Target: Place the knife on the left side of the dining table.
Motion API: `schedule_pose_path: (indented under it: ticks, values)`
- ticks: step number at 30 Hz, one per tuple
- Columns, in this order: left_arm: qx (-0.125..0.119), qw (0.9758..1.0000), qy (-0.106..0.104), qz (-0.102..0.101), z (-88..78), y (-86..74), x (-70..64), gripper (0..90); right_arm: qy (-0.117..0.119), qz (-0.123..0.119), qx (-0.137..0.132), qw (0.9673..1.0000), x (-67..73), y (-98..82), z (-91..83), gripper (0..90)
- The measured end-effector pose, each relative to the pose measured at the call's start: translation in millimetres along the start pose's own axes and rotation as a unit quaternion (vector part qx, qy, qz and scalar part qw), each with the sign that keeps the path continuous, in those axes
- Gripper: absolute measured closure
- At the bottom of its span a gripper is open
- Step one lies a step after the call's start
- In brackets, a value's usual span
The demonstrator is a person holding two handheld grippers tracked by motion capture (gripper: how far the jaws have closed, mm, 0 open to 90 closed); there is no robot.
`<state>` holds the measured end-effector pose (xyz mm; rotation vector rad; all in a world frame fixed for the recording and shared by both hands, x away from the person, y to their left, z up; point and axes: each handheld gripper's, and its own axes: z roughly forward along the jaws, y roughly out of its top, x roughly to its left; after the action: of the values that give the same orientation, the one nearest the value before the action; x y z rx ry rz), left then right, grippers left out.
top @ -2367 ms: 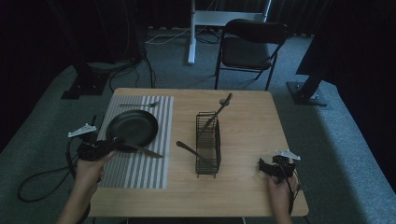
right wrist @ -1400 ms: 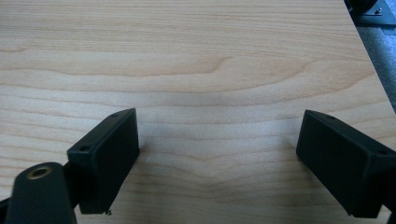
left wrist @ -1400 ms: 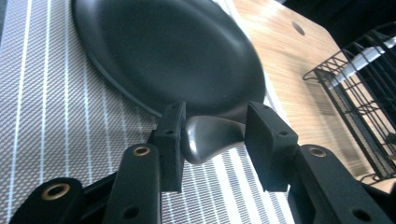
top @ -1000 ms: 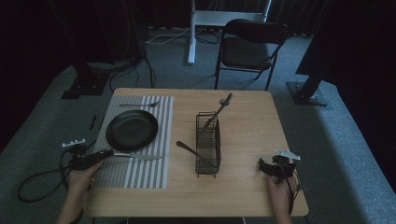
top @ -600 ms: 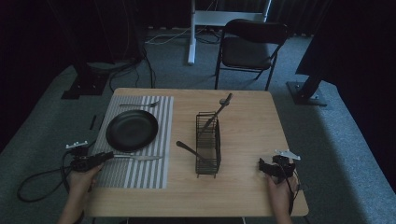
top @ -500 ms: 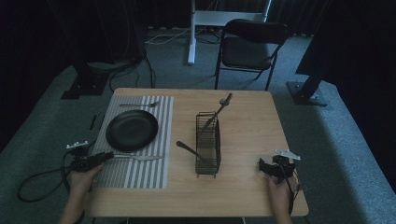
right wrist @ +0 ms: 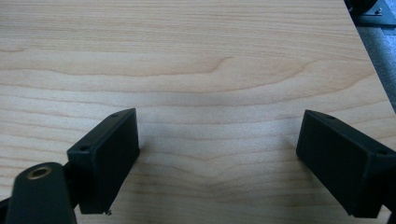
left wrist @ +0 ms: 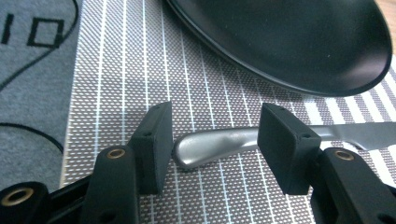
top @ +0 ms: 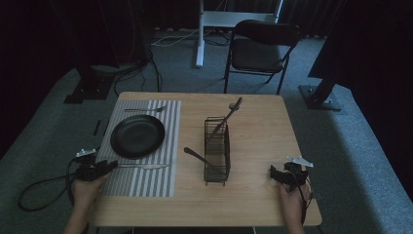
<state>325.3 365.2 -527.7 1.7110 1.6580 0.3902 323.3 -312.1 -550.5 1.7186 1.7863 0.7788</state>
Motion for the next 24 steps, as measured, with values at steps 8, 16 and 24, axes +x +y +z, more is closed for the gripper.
schedule_pose_path:
  ticks: [8,16,24]
  values:
    - [-0.013,0.9994,-0.024,0.021,-13.6,-16.1,-17.3,39.1,0.000,0.000,0.000,1.0000,0.1,0.0,-0.1,12.2]
    - [-0.002,0.9986,-0.004,0.054,-17.2,-34.4,-39.0,16.9,0.000,0.000,0.000,1.0000,0.0,0.0,-0.1,12.2]
    - [-0.004,0.9968,0.018,0.078,-18.6,-46.9,-52.0,9.5,0.000,0.000,0.000,1.0000,0.1,0.1,-0.1,12.2]
